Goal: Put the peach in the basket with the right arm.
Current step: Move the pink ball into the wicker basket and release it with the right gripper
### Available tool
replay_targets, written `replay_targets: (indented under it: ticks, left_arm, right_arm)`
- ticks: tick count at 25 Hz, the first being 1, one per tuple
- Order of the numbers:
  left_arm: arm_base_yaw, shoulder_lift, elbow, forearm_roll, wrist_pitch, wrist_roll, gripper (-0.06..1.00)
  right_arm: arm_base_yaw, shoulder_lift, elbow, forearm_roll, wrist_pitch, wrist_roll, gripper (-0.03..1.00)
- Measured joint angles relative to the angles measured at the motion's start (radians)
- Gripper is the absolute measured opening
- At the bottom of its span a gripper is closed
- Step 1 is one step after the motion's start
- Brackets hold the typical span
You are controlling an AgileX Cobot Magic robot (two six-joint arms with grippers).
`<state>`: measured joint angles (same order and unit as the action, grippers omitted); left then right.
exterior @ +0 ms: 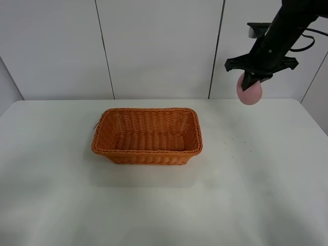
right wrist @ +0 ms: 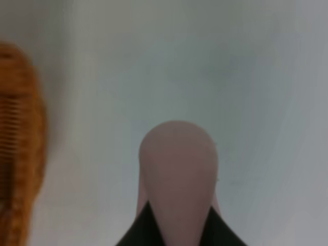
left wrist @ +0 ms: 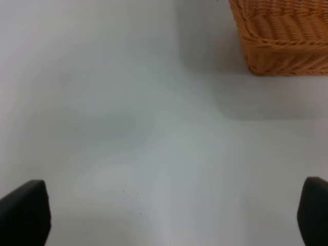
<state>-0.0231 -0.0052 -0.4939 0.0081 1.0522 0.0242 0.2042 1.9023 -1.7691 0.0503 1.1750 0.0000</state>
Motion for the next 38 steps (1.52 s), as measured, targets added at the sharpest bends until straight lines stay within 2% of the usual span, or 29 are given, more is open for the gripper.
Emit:
replay_targets:
  ticks: [7,13,16,20,24,25,27,28,31,34,38]
  left_arm:
    - [0.0,0.0,0.0,0.0,0.0,0.0,0.99]
    - [0.0,0.0,0.0,0.0,0.0,0.0,0.99]
    - [0.0,0.0,0.0,0.0,0.0,0.0,0.99]
    - [0.0,0.0,0.0,0.0,0.0,0.0,0.99]
    - [0.0,0.0,0.0,0.0,0.0,0.0,0.99]
    - [0.0,0.0,0.0,0.0,0.0,0.0,0.99]
    - [0.0,0.0,0.0,0.0,0.0,0.0,0.99]
    - [0.0,0.0,0.0,0.0,0.0,0.0,0.99]
    - [0.0,0.0,0.0,0.0,0.0,0.0,0.99]
    - [0.0,0.0,0.0,0.0,0.0,0.0,0.99]
    - [0.0,0.0,0.0,0.0,0.0,0.0,0.99]
  right_arm:
    - [0.23,0.001,0.0,0.001,-0.058,0.034,0.0]
    - [0.386,0.069,-0.001,0.005,-0.183,0.051,0.0]
    - [0.431,0.144,-0.001,0.005,-0.279,0.053,0.0]
    - [0.442,0.236,-0.001,0.006,-0.392,0.056,0.0]
    - [0.442,0.295,-0.001,-0.004,-0.447,0.059,0.02]
    - [0.442,0.313,-0.001,-0.007,-0.455,0.059,0.05]
    - [0.442,0.332,-0.001,-0.008,-0.464,0.061,0.16]
    - [0.442,0.34,-0.001,-0.011,-0.465,0.061,0.33]
    - [0.442,0.339,-0.001,-0.011,-0.469,0.061,0.59]
    - [0.442,0.339,-0.013,-0.012,-0.444,0.062,0.66]
    - [0.439,0.337,-0.119,-0.01,-0.319,0.062,0.68]
